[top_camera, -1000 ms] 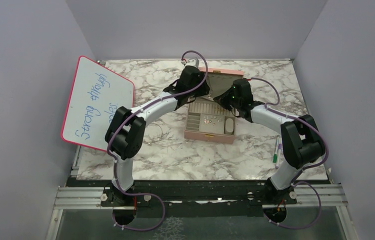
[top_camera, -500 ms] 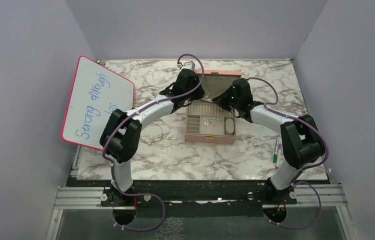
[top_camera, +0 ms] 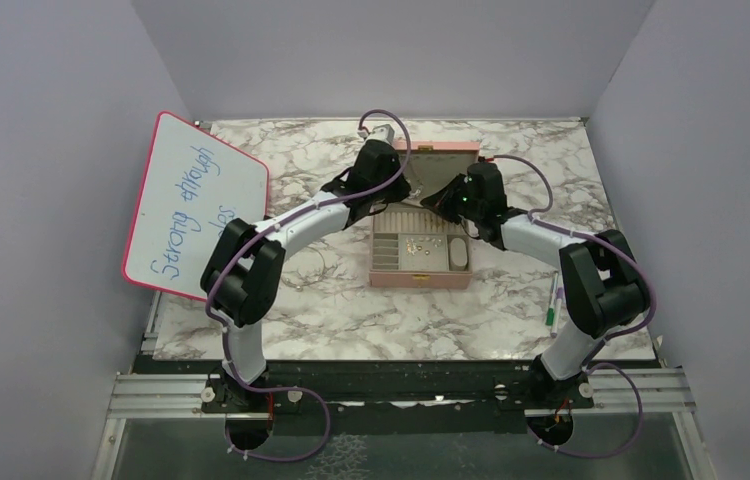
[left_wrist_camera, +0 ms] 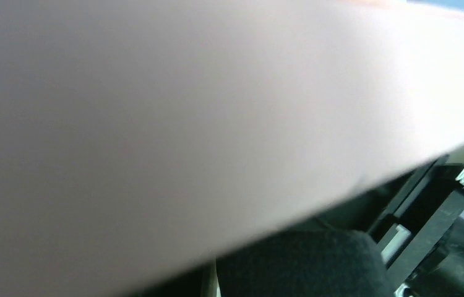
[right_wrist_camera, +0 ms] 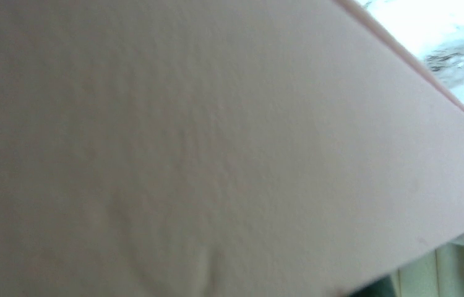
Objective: Organize the mixed jewelry
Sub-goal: Adjust the jewelry in the jewelry box.
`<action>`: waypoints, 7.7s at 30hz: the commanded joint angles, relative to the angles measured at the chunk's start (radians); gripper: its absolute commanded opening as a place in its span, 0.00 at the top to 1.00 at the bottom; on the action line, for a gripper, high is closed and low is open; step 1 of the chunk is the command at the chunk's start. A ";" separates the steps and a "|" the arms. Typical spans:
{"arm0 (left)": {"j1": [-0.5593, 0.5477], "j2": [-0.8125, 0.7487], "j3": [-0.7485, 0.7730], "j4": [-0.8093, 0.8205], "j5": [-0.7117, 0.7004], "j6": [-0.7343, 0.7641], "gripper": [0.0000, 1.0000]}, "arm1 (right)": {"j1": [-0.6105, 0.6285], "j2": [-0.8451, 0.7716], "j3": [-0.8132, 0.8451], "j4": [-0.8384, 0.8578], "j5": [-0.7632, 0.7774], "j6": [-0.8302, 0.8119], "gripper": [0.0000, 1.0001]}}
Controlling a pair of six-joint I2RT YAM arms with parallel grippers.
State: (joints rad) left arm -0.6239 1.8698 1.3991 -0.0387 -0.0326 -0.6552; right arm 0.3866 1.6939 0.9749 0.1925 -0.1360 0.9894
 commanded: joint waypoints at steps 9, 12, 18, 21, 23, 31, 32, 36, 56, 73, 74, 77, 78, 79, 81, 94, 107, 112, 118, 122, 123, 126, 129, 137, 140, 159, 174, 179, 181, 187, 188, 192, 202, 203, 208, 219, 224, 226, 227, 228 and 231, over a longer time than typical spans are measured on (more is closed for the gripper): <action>-0.006 -0.001 -0.046 0.093 -0.171 -0.016 1.00 | 0.018 -0.103 -0.088 0.328 -0.204 -0.166 0.99; -0.006 -0.027 -0.066 0.067 -0.199 -0.013 1.00 | 0.019 -0.106 -0.075 0.298 -0.167 -0.162 0.99; -0.007 -0.080 -0.074 0.002 -0.291 0.022 0.91 | 0.019 -0.110 -0.048 0.253 -0.128 -0.146 0.99; -0.006 -0.096 -0.074 -0.017 -0.297 0.024 0.87 | 0.019 -0.099 -0.023 0.201 -0.105 -0.137 0.99; -0.007 -0.111 -0.083 -0.018 -0.285 0.019 0.83 | 0.019 -0.092 -0.011 0.167 -0.094 -0.127 0.99; -0.007 -0.196 -0.161 0.093 -0.150 0.020 0.62 | 0.019 -0.082 -0.012 0.163 -0.101 -0.115 0.99; -0.007 -0.199 -0.161 0.095 -0.151 0.020 0.61 | 0.019 -0.081 -0.012 0.162 -0.101 -0.115 0.99; -0.002 -0.198 -0.153 0.096 -0.152 0.017 0.66 | 0.017 -0.075 -0.009 0.156 -0.100 -0.106 0.99; 0.003 -0.214 -0.146 -0.063 -0.212 -0.019 0.58 | 0.017 -0.069 -0.008 0.160 -0.124 -0.105 0.99; 0.032 -0.167 -0.157 0.026 -0.160 -0.006 0.51 | -0.021 -0.037 -0.106 0.514 -0.442 -0.163 0.99; 0.032 -0.157 -0.156 0.033 -0.162 -0.007 0.51 | -0.022 -0.035 -0.101 0.505 -0.453 -0.174 0.99; 0.032 -0.122 -0.141 0.034 -0.155 0.000 0.51 | -0.022 -0.031 -0.103 0.505 -0.482 -0.194 0.99; 0.032 -0.112 -0.135 0.035 -0.155 0.001 0.51 | -0.021 -0.031 -0.107 0.512 -0.491 -0.199 0.99; 0.032 -0.101 -0.131 0.035 -0.156 0.002 0.51 | -0.021 -0.031 -0.107 0.511 -0.496 -0.203 0.99; 0.032 -0.081 -0.120 0.030 -0.174 0.004 0.53 | -0.021 -0.031 -0.109 0.508 -0.504 -0.215 0.99; 0.025 -0.048 -0.085 -0.094 -0.270 0.032 0.81 | -0.021 -0.041 -0.131 0.559 -0.512 -0.216 0.99; 0.021 -0.049 -0.048 -0.143 -0.238 0.083 0.81 | -0.027 -0.036 -0.169 0.763 -0.494 -0.069 0.92; 0.021 -0.062 -0.044 -0.144 -0.236 0.098 0.76 | -0.038 -0.044 -0.200 0.815 -0.485 -0.015 0.82; 0.021 -0.080 -0.028 -0.153 -0.212 0.108 0.68 | -0.040 -0.075 -0.217 0.750 -0.423 -0.017 0.72; 0.021 -0.107 -0.016 -0.154 -0.202 0.124 0.60 | -0.041 -0.106 -0.216 0.641 -0.352 -0.043 0.69; 0.021 -0.113 -0.018 -0.155 -0.202 0.129 0.58 | -0.041 -0.111 -0.207 0.593 -0.333 -0.052 0.68; 0.021 -0.133 -0.027 -0.154 -0.206 0.135 0.54 | -0.041 -0.122 -0.171 0.441 -0.284 -0.095 0.65; 0.021 -0.153 -0.041 -0.152 -0.212 0.138 0.51 | -0.040 -0.128 -0.151 0.371 -0.252 -0.111 0.61; 0.021 -0.161 -0.059 -0.145 -0.159 0.201 0.49 | -0.038 -0.105 -0.084 0.203 -0.156 -0.086 0.58; 0.021 -0.170 -0.073 -0.138 -0.135 0.216 0.55 | -0.036 -0.098 -0.068 0.185 -0.139 -0.080 0.58; 0.040 -0.476 -0.316 -0.058 -0.149 0.085 0.40 | -0.022 -0.066 0.052 0.016 -0.062 -0.152 0.53; 0.065 -0.569 -0.642 0.123 -0.050 -0.050 0.25 | 0.089 0.077 0.197 -0.152 0.132 0.084 0.49; 0.071 -0.542 -0.701 0.212 0.031 -0.057 0.26 | 0.093 0.089 0.197 -0.093 0.132 0.106 0.48; 0.073 -0.537 -0.718 0.229 0.032 -0.061 0.29 | 0.094 0.087 0.197 -0.079 0.133 0.112 0.48; 0.079 -0.516 -0.730 0.223 0.031 -0.061 0.48 | 0.095 0.099 0.206 -0.073 0.160 0.126 0.48; 0.081 -0.512 -0.732 0.220 0.053 -0.061 0.51 | 0.095 0.106 0.210 -0.078 0.160 0.133 0.48; 0.084 -0.489 -0.733 0.219 0.079 -0.064 0.62 | 0.095 0.135 0.231 -0.095 0.145 0.148 0.49; 0.089 -0.424 -0.715 0.224 0.121 -0.093 0.83 | 0.101 0.100 0.197 -0.055 0.030 0.092 0.94; 0.089 -0.415 -0.709 0.218 0.112 -0.100 0.84 | 0.101 0.080 0.176 -0.035 0.020 0.084 0.98; 0.090 -0.372 -0.670 0.142 0.064 -0.127 0.90 | 0.101 -0.011 0.071 0.131 -0.037 0.040 0.99; 0.090 -0.317 -0.608 0.066 0.040 -0.127 0.89 | 0.100 -0.063 -0.035 0.371 -0.078 0.030 0.80; 0.092 -0.306 -0.563 0.051 0.040 -0.109 0.86 | 0.100 -0.100 -0.073 0.401 -0.049 0.035 0.63; 0.093 -0.303 -0.547 0.044 0.018 -0.100 0.84 | 0.100 -0.109 -0.072 0.384 -0.035 0.028 0.61; 0.093 -0.304 -0.540 0.041 0.013 -0.096 0.83 | 0.100 -0.112 -0.071 0.379 -0.033 0.023 0.60; 0.094 -0.304 -0.533 0.040 0.012 -0.092 0.82 | 0.100 -0.114 -0.067 0.368 -0.028 0.021 0.59; 0.100 -0.304 -0.509 0.023 0.010 -0.075 0.78 | 0.098 -0.105 -0.037 0.316 -0.011 0.003 0.59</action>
State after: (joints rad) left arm -0.5320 1.5379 0.8551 0.0467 0.0364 -0.7731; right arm 0.4782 1.6054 0.9047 0.5129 -0.1440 1.0271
